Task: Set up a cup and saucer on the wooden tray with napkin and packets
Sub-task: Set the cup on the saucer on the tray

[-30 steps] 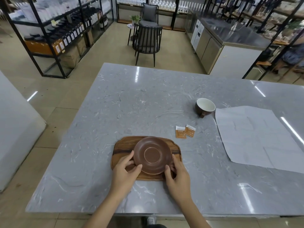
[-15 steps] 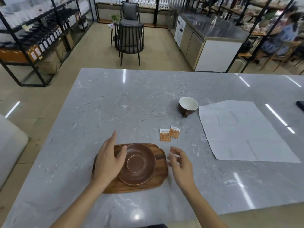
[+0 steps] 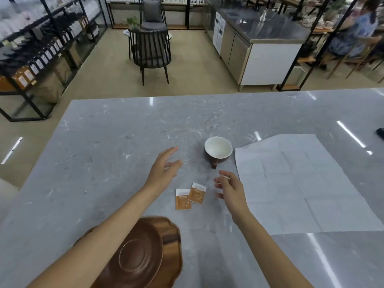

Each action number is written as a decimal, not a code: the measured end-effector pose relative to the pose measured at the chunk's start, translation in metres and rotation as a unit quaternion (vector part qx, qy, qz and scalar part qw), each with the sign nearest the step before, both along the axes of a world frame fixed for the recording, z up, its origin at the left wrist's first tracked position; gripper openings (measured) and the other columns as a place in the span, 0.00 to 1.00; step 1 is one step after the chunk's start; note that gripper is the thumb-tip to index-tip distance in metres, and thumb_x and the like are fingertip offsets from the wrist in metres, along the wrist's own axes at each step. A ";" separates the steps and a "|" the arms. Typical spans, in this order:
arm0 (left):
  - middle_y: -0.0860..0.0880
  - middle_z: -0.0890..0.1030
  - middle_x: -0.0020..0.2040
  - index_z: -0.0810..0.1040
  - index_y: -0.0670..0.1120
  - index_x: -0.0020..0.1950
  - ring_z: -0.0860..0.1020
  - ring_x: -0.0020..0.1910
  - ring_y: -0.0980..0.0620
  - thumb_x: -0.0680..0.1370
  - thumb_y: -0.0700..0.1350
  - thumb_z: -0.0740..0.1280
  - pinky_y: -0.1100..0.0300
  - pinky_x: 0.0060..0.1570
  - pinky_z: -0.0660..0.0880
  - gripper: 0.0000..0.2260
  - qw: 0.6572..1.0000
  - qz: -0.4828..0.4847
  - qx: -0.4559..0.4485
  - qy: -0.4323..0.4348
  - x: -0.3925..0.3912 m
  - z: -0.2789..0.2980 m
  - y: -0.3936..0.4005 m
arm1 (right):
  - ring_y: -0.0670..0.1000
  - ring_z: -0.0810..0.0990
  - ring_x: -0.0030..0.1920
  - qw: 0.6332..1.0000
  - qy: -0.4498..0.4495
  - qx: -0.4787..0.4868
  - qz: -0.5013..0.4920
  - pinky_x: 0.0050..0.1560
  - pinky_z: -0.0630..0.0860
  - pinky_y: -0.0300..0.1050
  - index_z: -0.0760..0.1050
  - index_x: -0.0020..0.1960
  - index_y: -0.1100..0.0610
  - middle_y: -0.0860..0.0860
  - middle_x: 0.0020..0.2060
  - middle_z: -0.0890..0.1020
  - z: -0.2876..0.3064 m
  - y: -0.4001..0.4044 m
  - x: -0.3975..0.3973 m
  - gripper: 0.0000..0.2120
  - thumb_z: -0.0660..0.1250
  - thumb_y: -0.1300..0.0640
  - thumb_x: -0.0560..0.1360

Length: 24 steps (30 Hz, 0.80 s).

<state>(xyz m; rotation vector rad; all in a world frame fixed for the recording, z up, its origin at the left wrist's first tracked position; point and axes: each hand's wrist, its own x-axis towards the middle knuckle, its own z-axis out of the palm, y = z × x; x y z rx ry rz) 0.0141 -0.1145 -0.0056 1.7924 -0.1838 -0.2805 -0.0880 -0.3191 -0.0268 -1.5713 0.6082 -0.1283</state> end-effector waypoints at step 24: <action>0.53 0.73 0.74 0.75 0.53 0.72 0.76 0.70 0.46 0.79 0.39 0.71 0.41 0.64 0.78 0.23 0.957 -0.090 -0.167 0.217 0.088 -0.048 -0.107 | 0.49 0.86 0.41 0.923 0.111 0.358 0.084 0.43 0.84 0.38 0.83 0.52 0.63 0.57 0.42 0.87 -0.019 -0.048 0.088 0.13 0.64 0.55 0.83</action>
